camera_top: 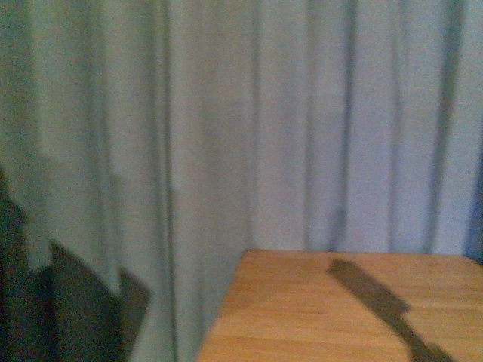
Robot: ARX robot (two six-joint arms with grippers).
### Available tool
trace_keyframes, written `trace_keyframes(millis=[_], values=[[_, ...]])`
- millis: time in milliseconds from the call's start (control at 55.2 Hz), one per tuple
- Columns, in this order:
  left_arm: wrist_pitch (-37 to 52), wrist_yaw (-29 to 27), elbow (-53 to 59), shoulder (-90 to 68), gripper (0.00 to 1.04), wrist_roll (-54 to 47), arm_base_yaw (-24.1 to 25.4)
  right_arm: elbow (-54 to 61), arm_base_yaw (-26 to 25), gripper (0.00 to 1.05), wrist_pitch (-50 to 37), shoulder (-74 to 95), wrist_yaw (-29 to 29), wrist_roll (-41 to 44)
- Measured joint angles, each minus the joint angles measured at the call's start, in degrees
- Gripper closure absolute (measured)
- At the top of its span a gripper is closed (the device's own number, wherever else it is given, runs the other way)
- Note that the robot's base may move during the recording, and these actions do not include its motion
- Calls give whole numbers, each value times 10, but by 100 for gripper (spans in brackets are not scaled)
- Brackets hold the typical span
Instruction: Clean up trash
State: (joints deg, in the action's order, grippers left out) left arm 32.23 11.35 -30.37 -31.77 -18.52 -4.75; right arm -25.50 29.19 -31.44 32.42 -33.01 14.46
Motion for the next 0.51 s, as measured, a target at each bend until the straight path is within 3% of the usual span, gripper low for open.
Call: trace_keyframes(millis=[507], values=[[0,-1,1,2,78,0,1,3,3,85,0,5,4,4]])
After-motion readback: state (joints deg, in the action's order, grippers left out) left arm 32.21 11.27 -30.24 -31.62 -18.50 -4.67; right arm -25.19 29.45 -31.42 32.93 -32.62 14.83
